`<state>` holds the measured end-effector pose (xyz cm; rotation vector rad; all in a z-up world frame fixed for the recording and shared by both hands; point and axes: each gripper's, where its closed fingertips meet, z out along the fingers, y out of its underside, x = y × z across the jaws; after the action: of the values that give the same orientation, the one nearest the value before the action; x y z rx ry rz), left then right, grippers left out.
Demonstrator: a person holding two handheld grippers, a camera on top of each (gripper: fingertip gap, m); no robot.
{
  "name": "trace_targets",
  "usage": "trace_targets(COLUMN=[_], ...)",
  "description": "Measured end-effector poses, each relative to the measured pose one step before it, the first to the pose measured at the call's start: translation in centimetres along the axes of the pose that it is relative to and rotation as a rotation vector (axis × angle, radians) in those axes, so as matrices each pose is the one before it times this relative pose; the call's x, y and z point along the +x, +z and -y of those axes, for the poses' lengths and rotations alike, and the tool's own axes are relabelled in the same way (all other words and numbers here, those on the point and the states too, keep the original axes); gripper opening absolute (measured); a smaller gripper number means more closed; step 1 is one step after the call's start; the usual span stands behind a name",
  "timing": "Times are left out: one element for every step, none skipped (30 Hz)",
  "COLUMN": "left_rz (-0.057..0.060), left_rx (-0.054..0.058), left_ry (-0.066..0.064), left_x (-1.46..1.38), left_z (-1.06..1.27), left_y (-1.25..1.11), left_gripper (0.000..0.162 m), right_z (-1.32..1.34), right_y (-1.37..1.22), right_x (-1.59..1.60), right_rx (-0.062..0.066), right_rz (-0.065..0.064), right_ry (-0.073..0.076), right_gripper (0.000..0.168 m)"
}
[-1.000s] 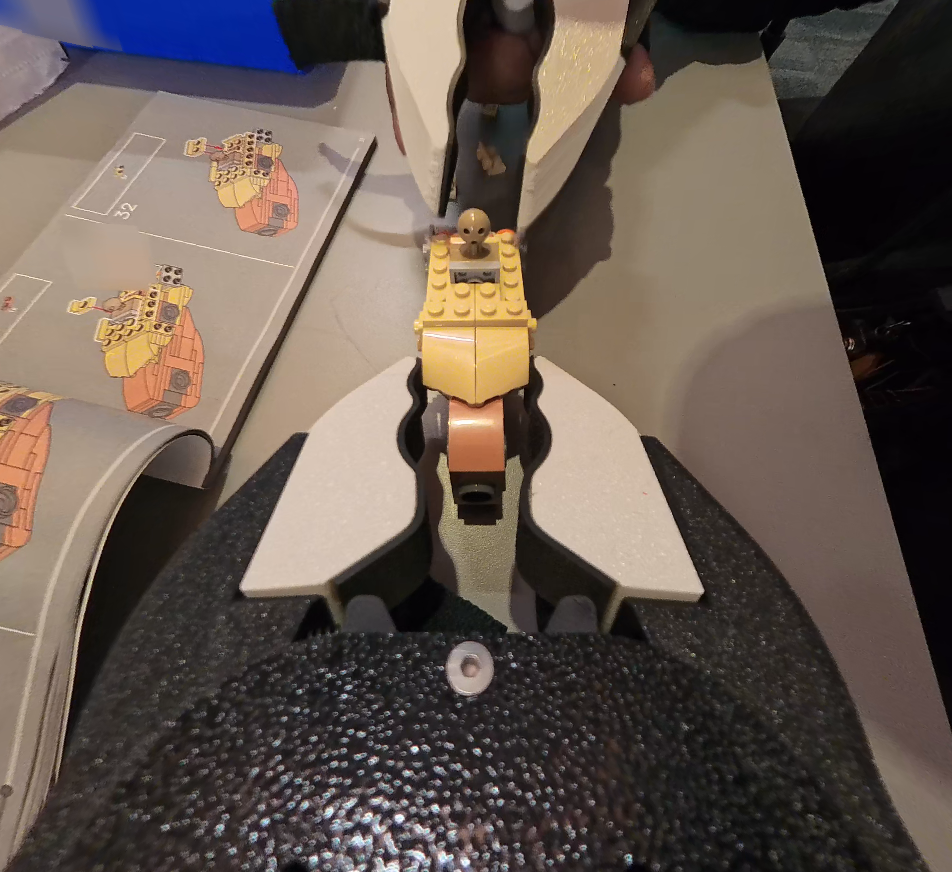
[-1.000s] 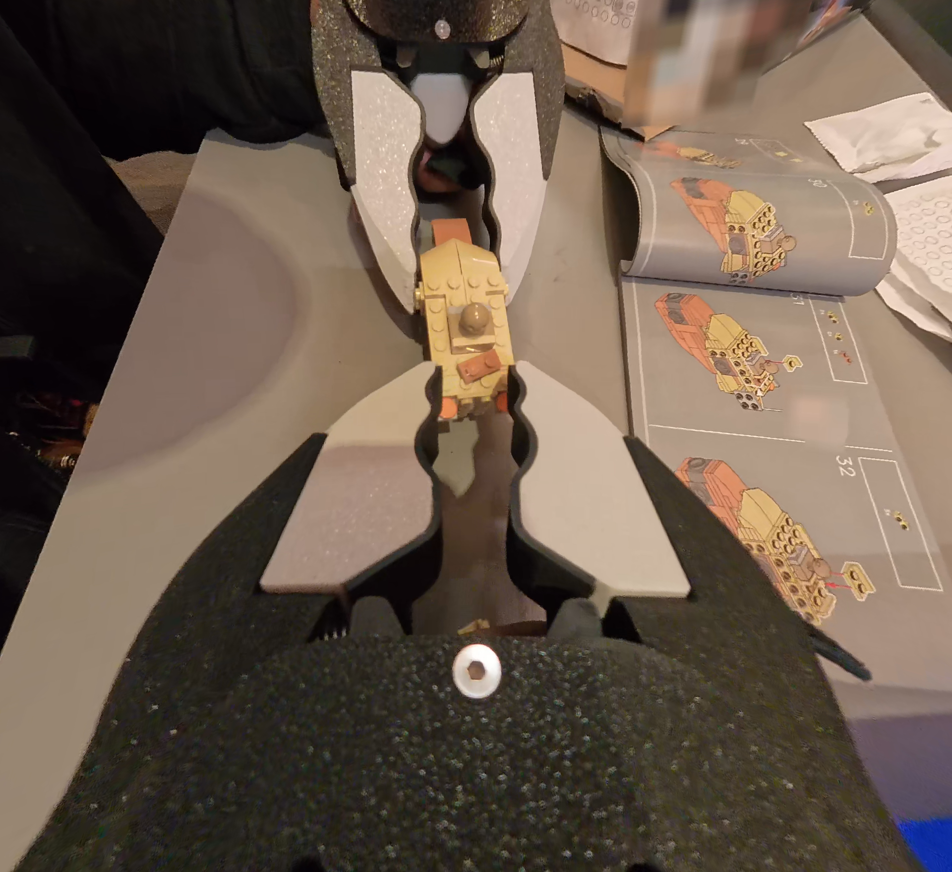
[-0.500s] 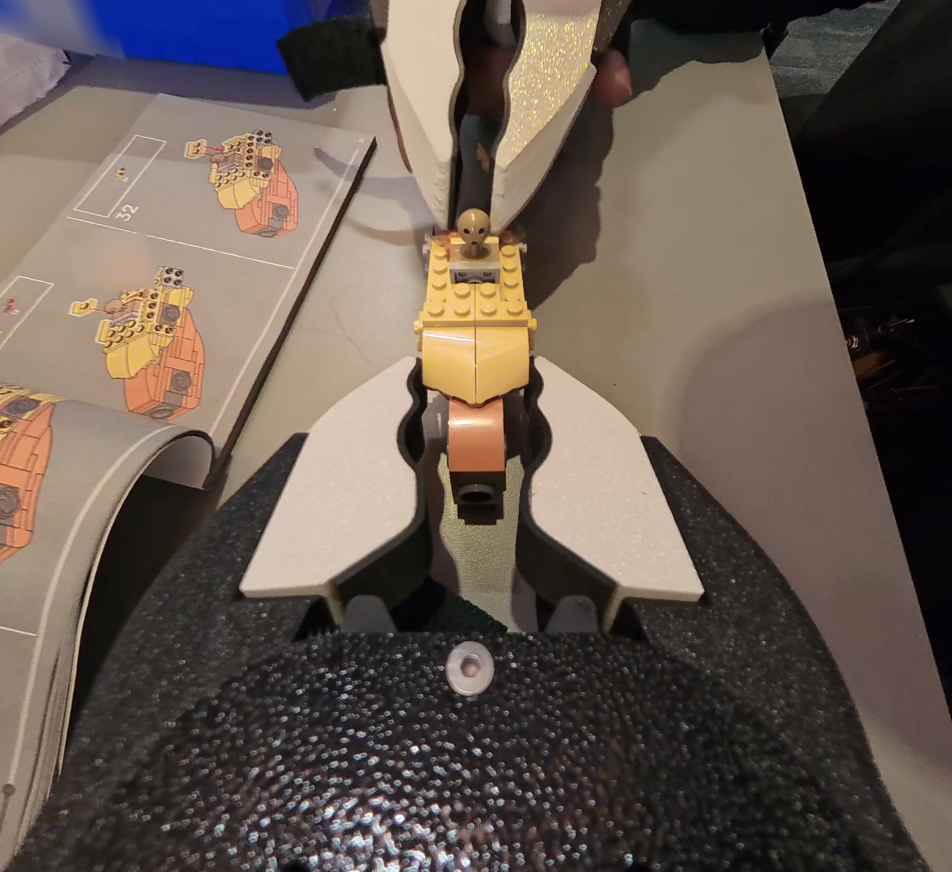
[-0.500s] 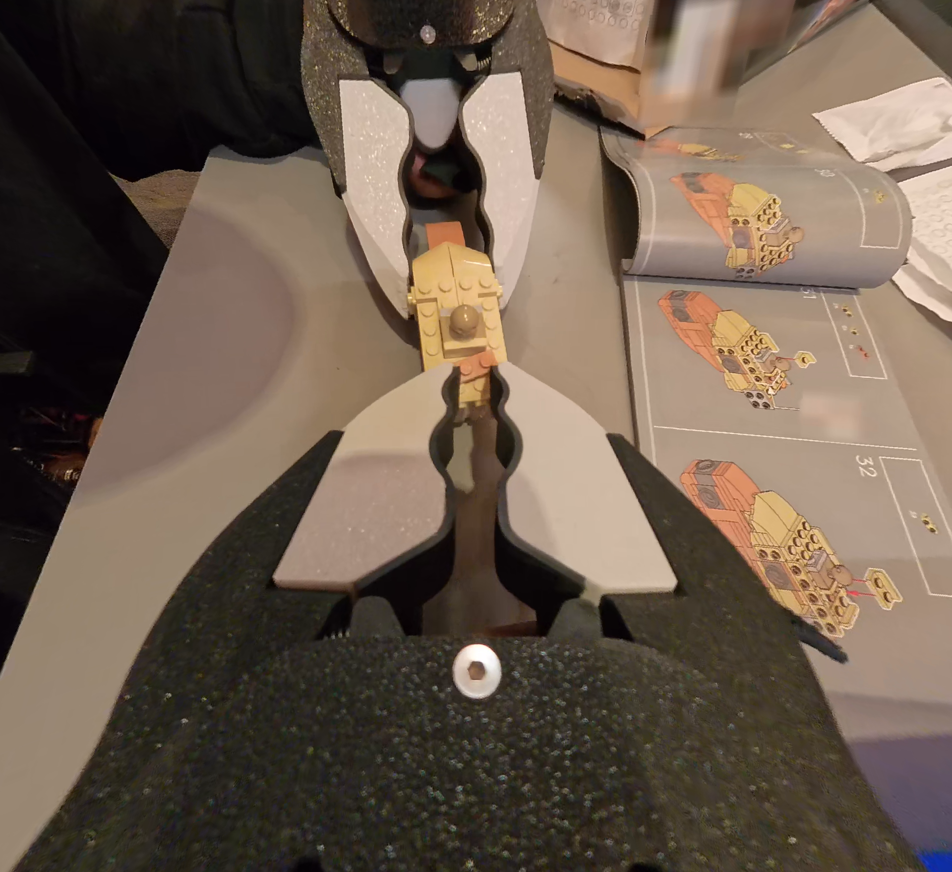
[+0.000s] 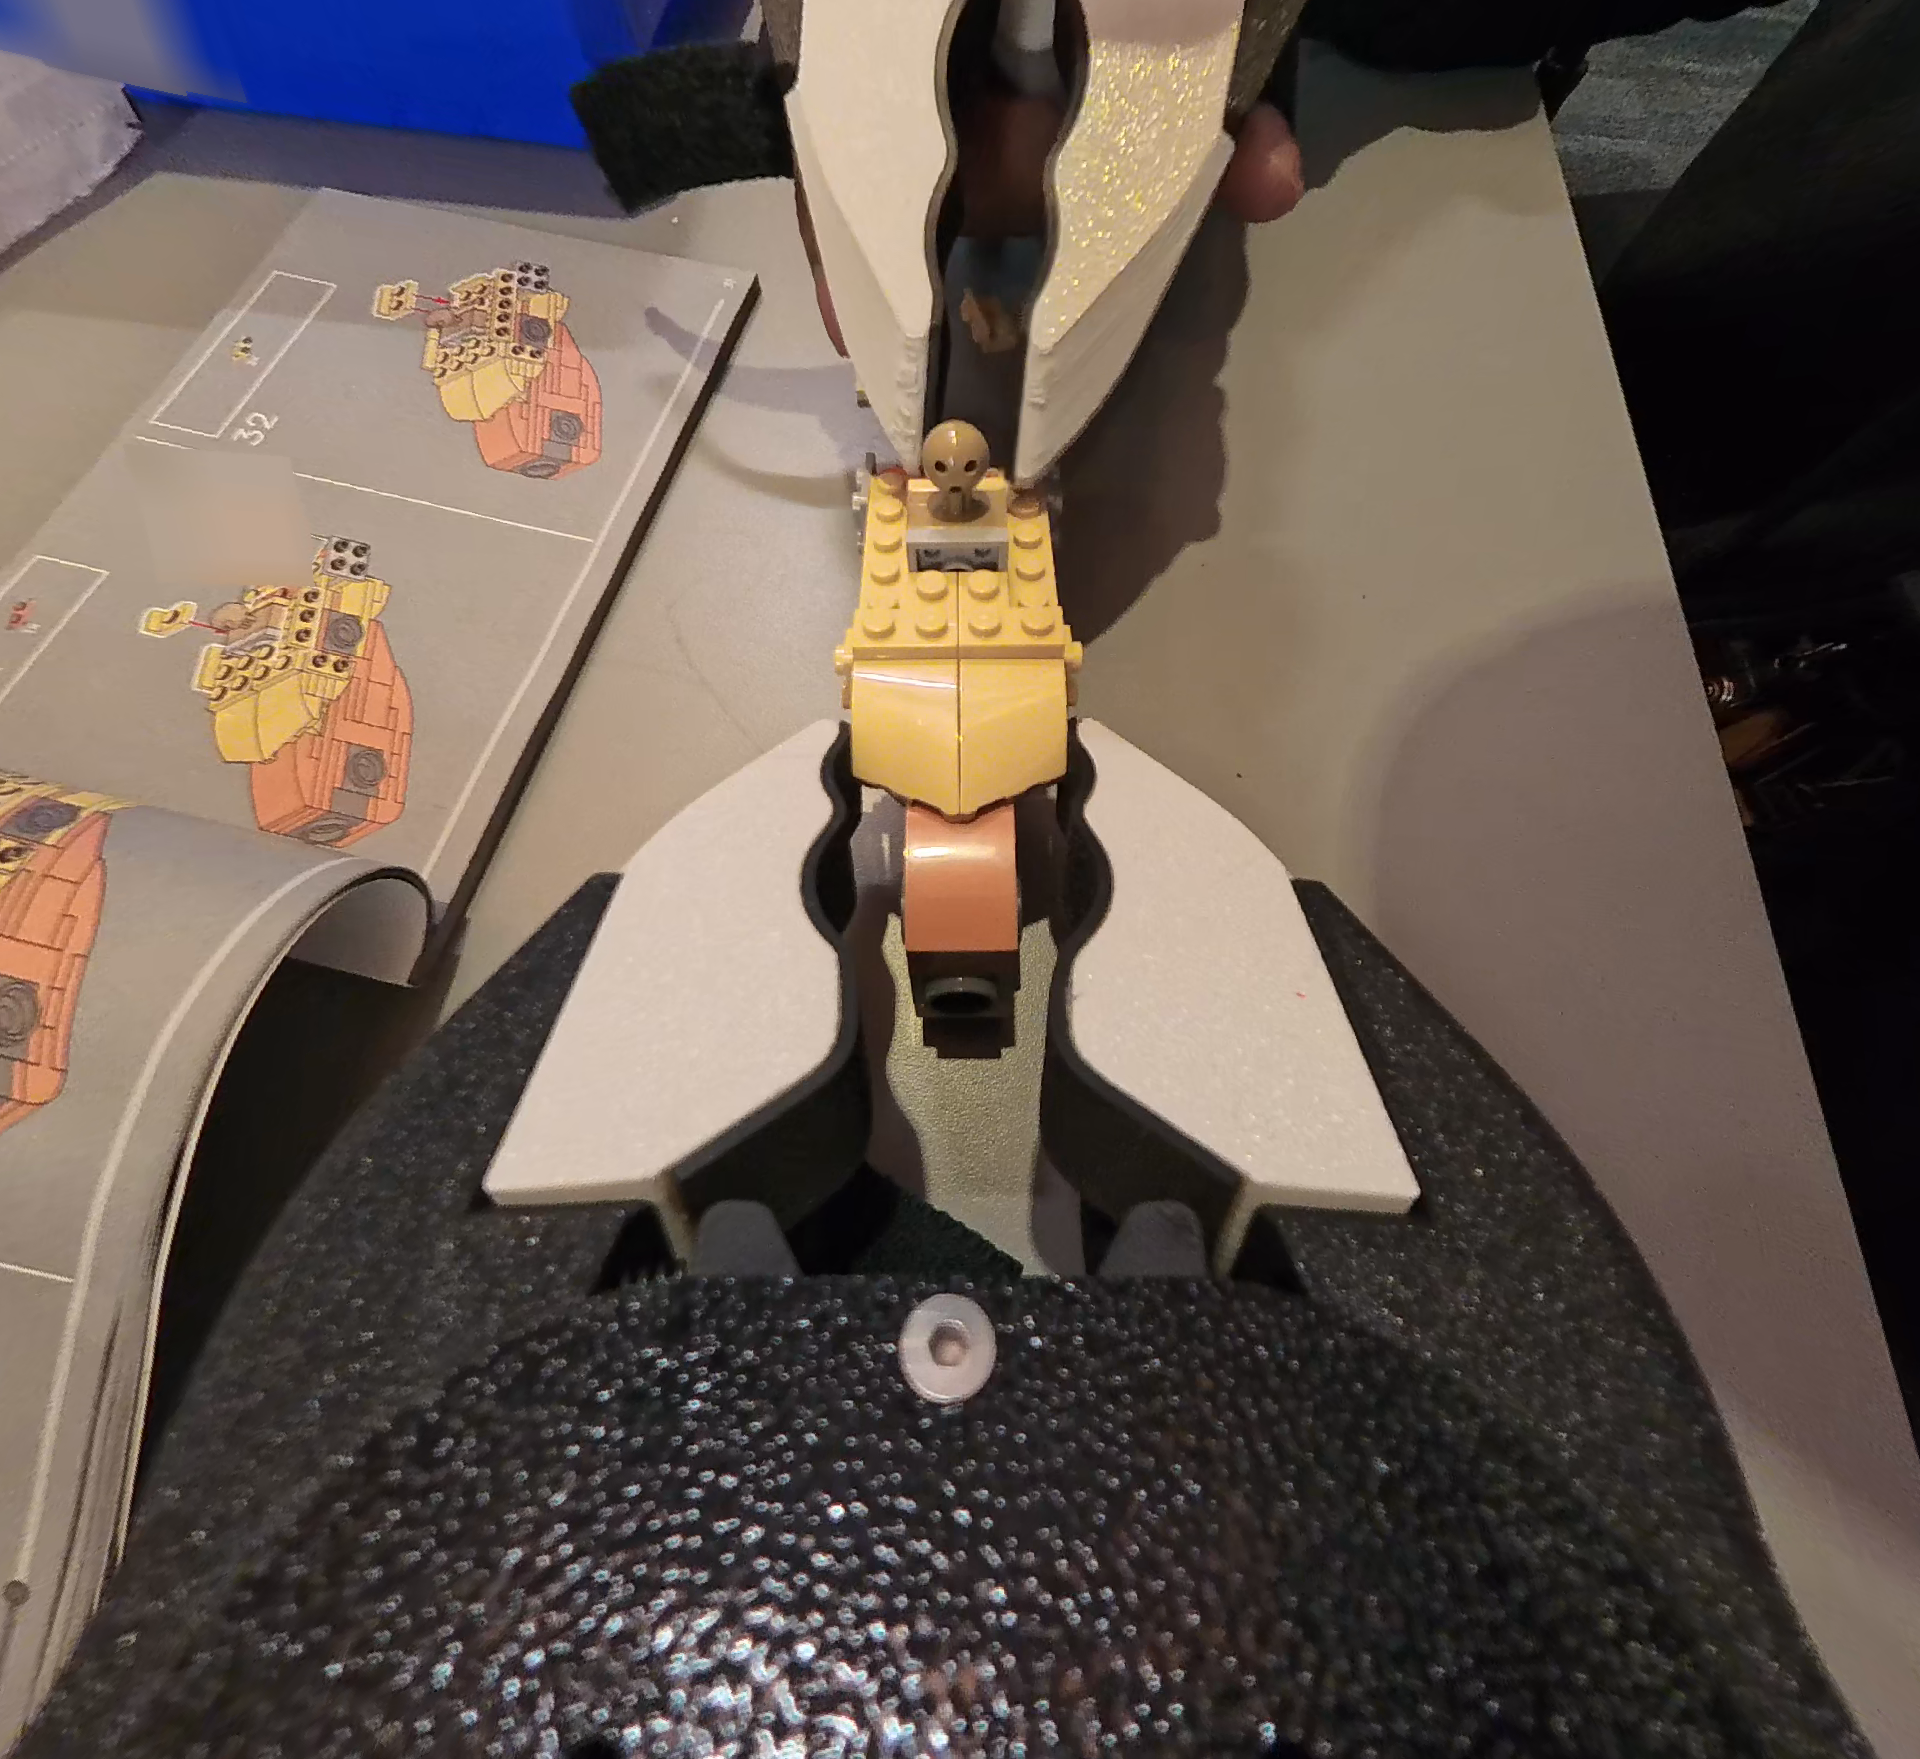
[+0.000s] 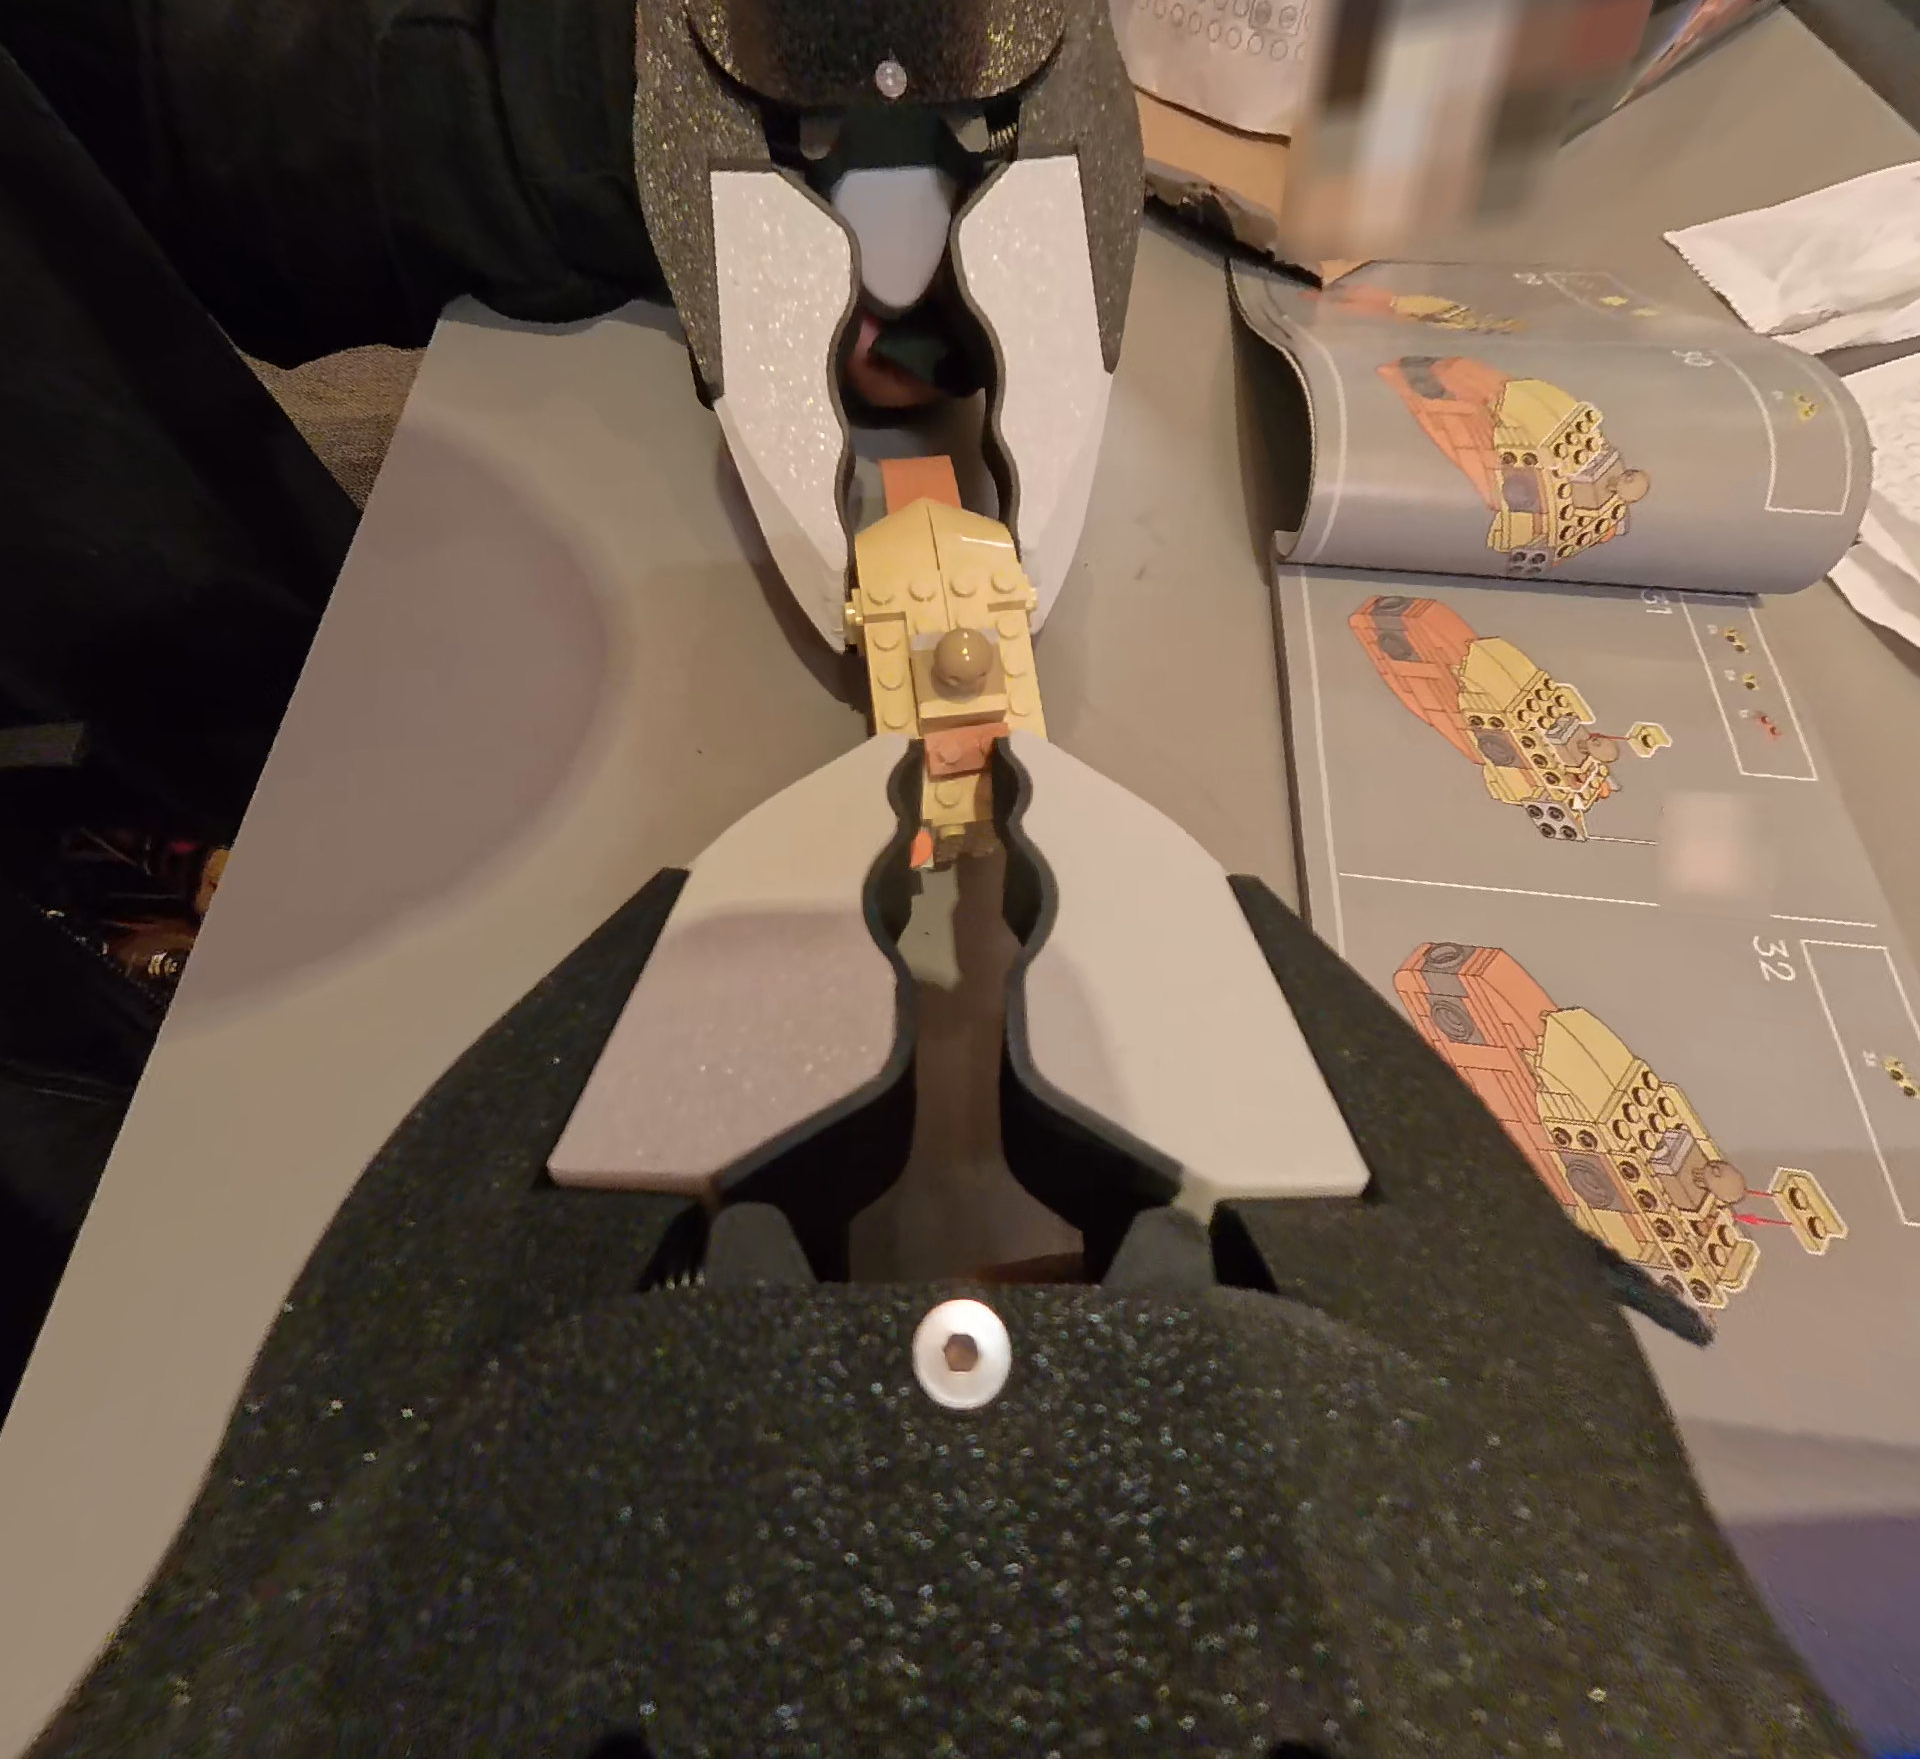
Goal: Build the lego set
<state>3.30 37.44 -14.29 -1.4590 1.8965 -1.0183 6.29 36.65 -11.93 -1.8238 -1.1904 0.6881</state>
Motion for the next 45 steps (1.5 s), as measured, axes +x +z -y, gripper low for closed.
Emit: trace_targets(left_rz=[-0.0002, -0.0001, -0.0001, -0.0002, -0.0001, 0.0001, -0.0001, -0.0004, -0.0002, -0.0002, -0.0003, 0.0, 0.0002, 0.0, 0.0, 0.0002, 0.0001, 0.0, 0.0, 0.0, -0.0004, 0.0, 0.0, -0.0002, -0.0003, -0.0012, -0.0014, -0.0005, 0.0001, -0.0002, 0.0, 0.0001, -0.0003, -0.0005, -0.0006, -0.0013, -0.0009, -0.0016, -0.0022, -0.005, -0.0065, -0.004, -0.004, -0.004, -0.0023], left_rx=[0.0, 0.0, 0.0, 0.0, 0.0, -0.0001, 0.0, 0.0001, 0.0, 0.0, 0.0001, 0.0, -0.0001, 0.0, 0.0, 0.0, 0.0, 0.0, -0.0001, 0.0, 0.0, 0.0, 0.0, 0.0, 0.0, 0.0002, 0.0001, 0.0, 0.0, 0.0, 0.0, -0.0001, -0.0001, 0.0, 0.0, 0.0001, 0.0002, 0.0001, 0.0001, 0.0005, 0.0006, 0.0031, 0.0068, 0.0102, 0.0129], left_ry=[-0.0003, -0.0002, -0.0001, -0.0002, -0.0002, 0.0004, 0.0, -0.0006, -0.0002, 0.0, -0.0006, -0.0001, 0.0007, 0.0, -0.0002, 0.0004, 0.0002, 0.0003, 0.0008, 0.0, -0.0004, 0.0001, 0.0002, -0.0002, -0.0001, -0.0001, -0.0002, 0.0001, -0.0001, -0.0005, -0.0002, 0.0002, -0.0003, -0.0007, -0.0007, -0.0012, -0.0024, -0.0023, -0.0024, -0.0038, -0.0048, -0.0051, -0.0069, -0.0107, -0.0139], left_x=[0.004, 0.003, -0.005, 0.004, 0.003, -0.004, 0.01, -0.001, -0.005, -0.001, -0.002, 0.0, 0.001, 0.01, -0.008, 0.004, 0.007, -0.002, 0.004, 0.0, 0.008, -0.001, -0.001, 0.0, 0.004, 0.017, 0.01, 0.005, -0.001, -0.003, 0.002, 0.007, -0.003, -0.001, 0.003, 0.006, -0.011, -0.013, 0.007, 0.023, 0.03, -0.013, -0.023, -0.069, -0.109], left_z=[0.0, 0.0, -0.007, 0.008, 0.0, -0.001, 0.001, 0.0, -0.001, 0.005, 0.0, 0.0, 0.0, 0.002, -0.001, 0.001, 0.001, 0.0, 0.0, 0.0, 0.0, 0.0, 0.0, -0.003, 0.0, 0.002, 0.0, 0.0, 0.0, -0.001, 0.0, 0.0, -0.002, 0.005, -0.001, -0.002, 0.012, 0.0, -0.012, 0.011, 0.003, 0.04, 0.072, 0.103, 0.144], left_y=[0.0, 0.0, -0.01, -0.006, 0.0, 0.0, 0.002, -0.002, -0.003, 0.008, -0.002, 0.0, 0.002, 0.003, -0.002, 0.002, 0.002, 0.0, 0.001, 0.0, 0.0, 0.0, 0.0, 0.014, 0.0, 0.001, -0.002, 0.0, 0.0, -0.002, 0.0, 0.002, -0.003, 0.006, -0.002, -0.004, -0.006, -0.004, -0.004, -0.013, -0.012, -0.026, -0.062, -0.106, -0.128], left_gripper=[0.036, 0.036, 0.036, 0.036, 0.036, 0.036, 0.036, 0.036, 0.036, 0.036, 0.036, 0.036, 0.036, 0.036, 0.036, 0.036, 0.036, 0.036, 0.036, 0.036, 0.036, 0.036, 0.036, 0.036, 0.036, 0.036, 0.036, 0.036, 0.036, 0.036, 0.036, 0.036, 0.036, 0.036, 0.036, 0.036, 0.036, 0.036, 0.036, 0.036, 0.036, 0.036, 0.036, 0.036, 0.036], right_z=[0.036, 0.047, 0.051, 0.047, 0.052, 0.032, 0.012, -0.056, -0.109, -0.168, -0.113, -0.017, 0.029, 0.043, 0.006, 0.003, 0.034, 0.098, 0.066, 0.062, 0.048, 0.016, 0.024, 0.02, 0.003, -0.005, 0.003, 0.008, -0.006, -0.008, 0.002, 0.001, -0.014, -0.015, -0.006, 0.012, 0.034, 0.038, 0.034, 0.032, 0.009, -0.007, 0.002, 0.019, 0.032], right_y=[-0.027, -0.034, -0.052, -0.076, -0.089, -0.102, -0.1, -0.07, -0.027, 0.008, 0.044, 0.051, 0.068, 0.056, 0.068, 0.065, 0.062, 0.035, 0.036, 0.028, 0.023, 0.013, 0.009, 0.008, 0.019, 0.015, 0.001, 0.002, -0.002, -0.003, -0.01, 0.005, -0.012, -0.013, -0.049, -0.086, -0.133, -0.159, -0.179, -0.177, -0.192, -0.18, -0.18, -0.179, -0.196], right_x=[-0.053, -0.034, -0.024, -0.007, 0.022, 0.043, 0.011, 0.054, 0.052, 0.007, -0.1, -0.162, -0.233, -0.196, -0.121, -0.008, 0.012, -0.021, -0.036, 0.0, -0.005, 0.0, -0.031, -0.044, -0.001, -0.009, -0.014, -0.008, 0.007, 0.002, -0.004, -0.002, -0.003, 0.002, 0.028, 0.059, 0.074, 0.093, 0.151, 0.178, 0.16, 0.15, 0.178, 0.153, 0.126], right_rx=[0.0019, 0.0037, 0.004, 0.0049, 0.0049, 0.0048, 0.0036, -0.0009, -0.0059, -0.0102, -0.0069, -0.002, 0.0011, 0.0015, -0.0002, 0.0, 0.0025, 0.0051, 0.0029, 0.0026, 0.0013, -0.0003, 0.0007, 0.0014, 0.0001, -0.0005, 0.0, 0.0007, 0.0007, 0.0005, 0.0007, 0.0009, 0.0002, 0.0001, 0.0008, 0.0025, 0.004, 0.0061, 0.0067, 0.007, 0.0054, 0.0028, 0.0029, 0.0044, 0.0046], right_rz=[0.0017, 0.0016, 0.0001, -0.0008, -0.0032, -0.0042, -0.0036, -0.0069, -0.0089, -0.0081, -0.002, 0.0029, 0.0089, 0.0093, 0.0064, 0.0004, -0.0005, 0.0028, 0.0036, -0.0003, -0.0001, -0.0002, 0.0006, 0.0003, -0.0019, -0.001, 0.0003, 0.0003, -0.0007, -0.0004, -0.0006, -0.0007, -0.001, -0.0011, -0.0028, -0.0049, -0.0054, -0.0059, -0.0094, -0.0117, -0.012, -0.0134, -0.0162, -0.0162, -0.0144], right_ry=[-0.0016, -0.001, -0.0019, -0.0033, -0.0027, -0.0025, -0.004, -0.0056, -0.0093, -0.0144, -0.0161, -0.0125, -0.0072, -0.0017, 0.0013, 0.0014, 0.0013, 0.0033, 0.0046, 0.0011, -0.0005, 0.0007, -0.0003, -0.0019, -0.0021, -0.0025, -0.0016, -0.0007, -0.0006, -0.0003, -0.0005, -0.0011, -0.0012, -0.0018, -0.0031, -0.0041, -0.0035, -0.0025, -0.0025, -0.0064, -0.0121, -0.0177, -0.0258, -0.0324, -0.0355], right_gripper=[0.013, 0.014, 0.014, 0.014, 0.014, 0.014, 0.014, 0.014, 0.014, 0.014, 0.014, 0.013, 0.013, 0.013, 0.013, 0.013, 0.013, 0.013, 0.013, 0.013, 0.013, 0.013, 0.013, 0.013, 0.013, 0.013, 0.013, 0.013, 0.013, 0.013, 0.013, 0.013, 0.013, 0.013, 0.014, 0.014, 0.014, 0.014, 0.015, 0.015, 0.015, 0.016, 0.017, 0.017, 0.018])
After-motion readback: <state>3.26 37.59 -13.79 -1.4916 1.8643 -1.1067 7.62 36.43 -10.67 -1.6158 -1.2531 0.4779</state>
